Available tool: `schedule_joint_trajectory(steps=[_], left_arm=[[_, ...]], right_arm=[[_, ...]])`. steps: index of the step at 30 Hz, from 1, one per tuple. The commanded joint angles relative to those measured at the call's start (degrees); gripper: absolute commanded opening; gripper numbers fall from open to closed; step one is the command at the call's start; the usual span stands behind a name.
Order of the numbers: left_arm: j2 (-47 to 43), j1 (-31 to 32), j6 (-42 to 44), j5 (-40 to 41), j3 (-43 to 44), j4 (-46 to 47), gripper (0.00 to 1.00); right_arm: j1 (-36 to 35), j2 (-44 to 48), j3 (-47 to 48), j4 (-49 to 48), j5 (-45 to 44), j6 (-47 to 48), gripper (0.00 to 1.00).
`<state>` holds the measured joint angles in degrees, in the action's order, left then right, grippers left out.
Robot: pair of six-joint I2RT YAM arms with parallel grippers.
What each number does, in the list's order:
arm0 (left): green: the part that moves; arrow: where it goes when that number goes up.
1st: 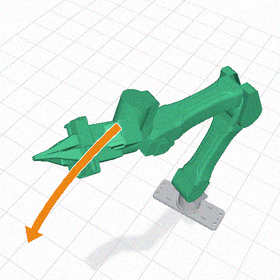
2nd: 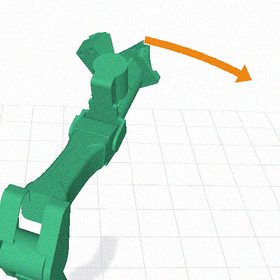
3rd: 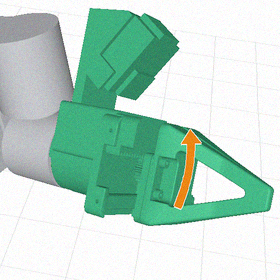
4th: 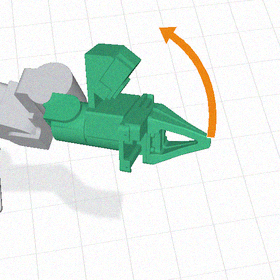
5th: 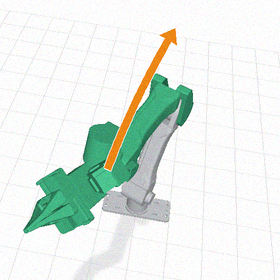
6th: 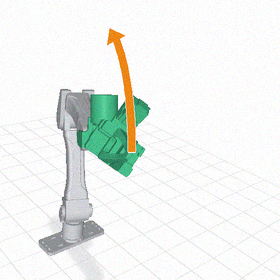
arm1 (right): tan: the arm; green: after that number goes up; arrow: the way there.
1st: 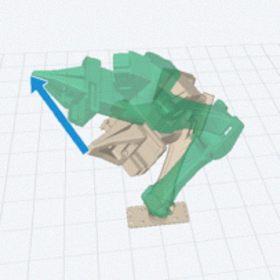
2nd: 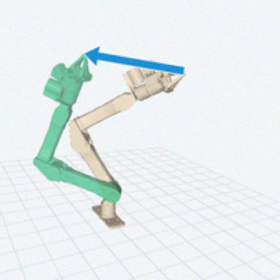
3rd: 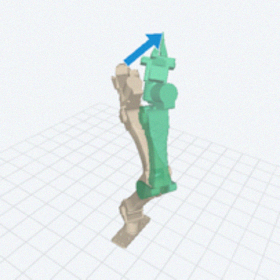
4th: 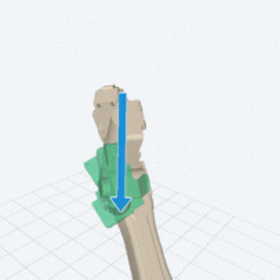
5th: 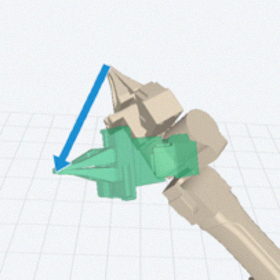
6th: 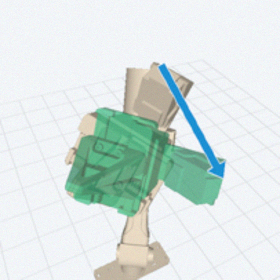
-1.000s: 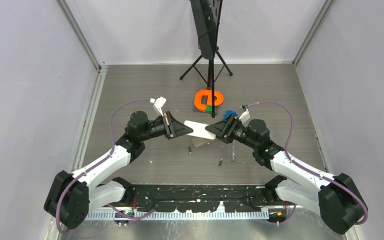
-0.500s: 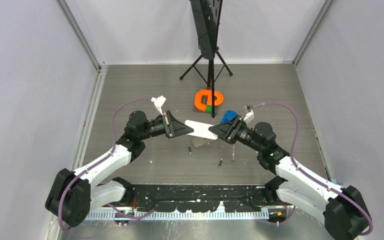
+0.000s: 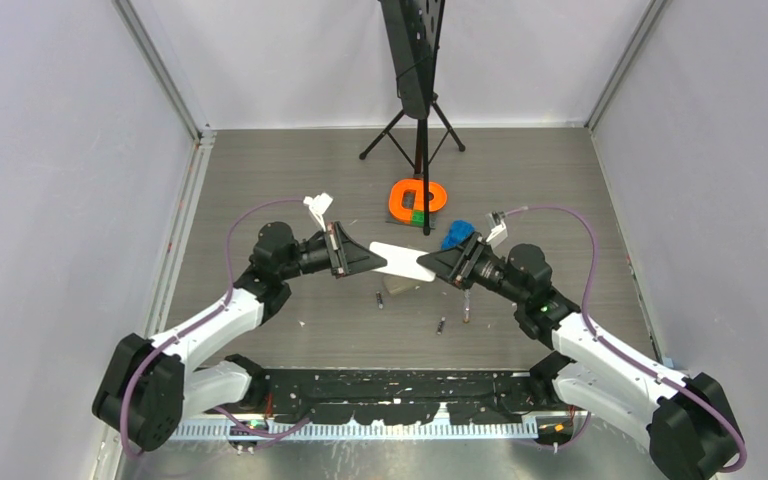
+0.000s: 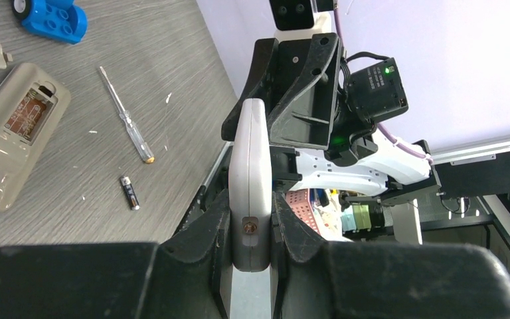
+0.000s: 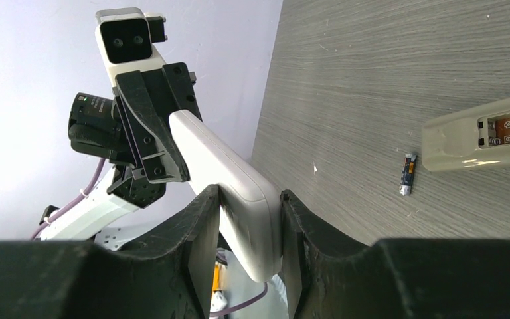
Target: Unload the batteries from the remote control
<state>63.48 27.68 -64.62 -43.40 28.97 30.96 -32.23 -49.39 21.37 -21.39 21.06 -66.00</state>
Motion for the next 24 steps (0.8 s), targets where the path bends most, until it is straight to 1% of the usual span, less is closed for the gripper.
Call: schedule_joint_trajectory(steps=[1, 4, 7, 9, 11, 12, 13, 14, 15, 16, 19, 20, 22, 24], left_arm=[[0.61, -0.88, 1.12, 0.33, 0.18, 4.34, 0.00], [1.17, -0.88, 0.85, 0.48, 0.05, 4.96, 0.00], [1.27, -0.94, 0.54, 0.74, -0.31, 5.45, 0.00], [1.20, -0.96, 0.45, 1.00, -0.48, 5.50, 0.00], [1.08, -1.03, 0.42, 1.18, -0.43, 5.33, 0.00], [1.13, -1.05, 0.46, 1.21, -0.41, 5.35, 0.00], [1.20, -1.05, 0.40, 1.06, -0.34, 5.37, 0.00], [1.32, -1.05, 0.35, 0.97, -0.28, 5.34, 0.00], [1.39, -1.05, 0.34, 0.76, -0.17, 5.42, 0.00], [1.49, -1.05, 0.37, 0.58, -0.19, 5.49, 0.00], [1.93, -1.05, 0.13, -0.37, 0.02, 5.69, 0.00], [2.05, -1.05, 0.05, -0.59, 0.03, 5.93, 0.00], [2.08, -1.05, -0.43, -0.86, -0.17, 6.38, 0.00], [1.93, -1.05, -0.67, -0.77, -0.43, 6.73, 0.00]], right_arm=[[-0.03, -0.29, 2.11, 1.91, 2.87, 2.56, 0.41], [-0.05, -0.87, 1.94, 0.63, 3.92, 1.99, 0.50], [-0.03, -0.81, 1.38, 0.16, 3.40, 1.58, 0.54], [-0.03, -0.64, 1.27, 0.39, 3.10, 1.66, 0.53], [-0.03, -0.18, 1.03, 0.78, 2.14, 1.64, 0.47], [-0.03, -0.01, 0.90, 0.94, 1.58, 1.72, 0.42], [-0.03, 0.21, 0.80, 1.07, 1.19, 1.89, 0.38], [-0.03, 0.32, 0.78, 1.08, 0.85, 1.92, 0.36], [-0.03, 0.34, 0.78, 0.89, 0.56, 1.85, 0.36], [-0.03, 0.16, 0.78, 0.46, 0.41, 1.76, 0.38], [-0.03, -1.22, 1.23, -1.04, 0.27, 1.21, 0.51], [-0.03, -1.76, 1.39, -1.64, 0.17, 1.03, 0.51], [-0.03, -2.91, 1.82, -2.41, -0.24, 0.96, 0.52], [-0.03, -3.92, 2.01, -3.18, -0.26, 0.96, 0.41]])
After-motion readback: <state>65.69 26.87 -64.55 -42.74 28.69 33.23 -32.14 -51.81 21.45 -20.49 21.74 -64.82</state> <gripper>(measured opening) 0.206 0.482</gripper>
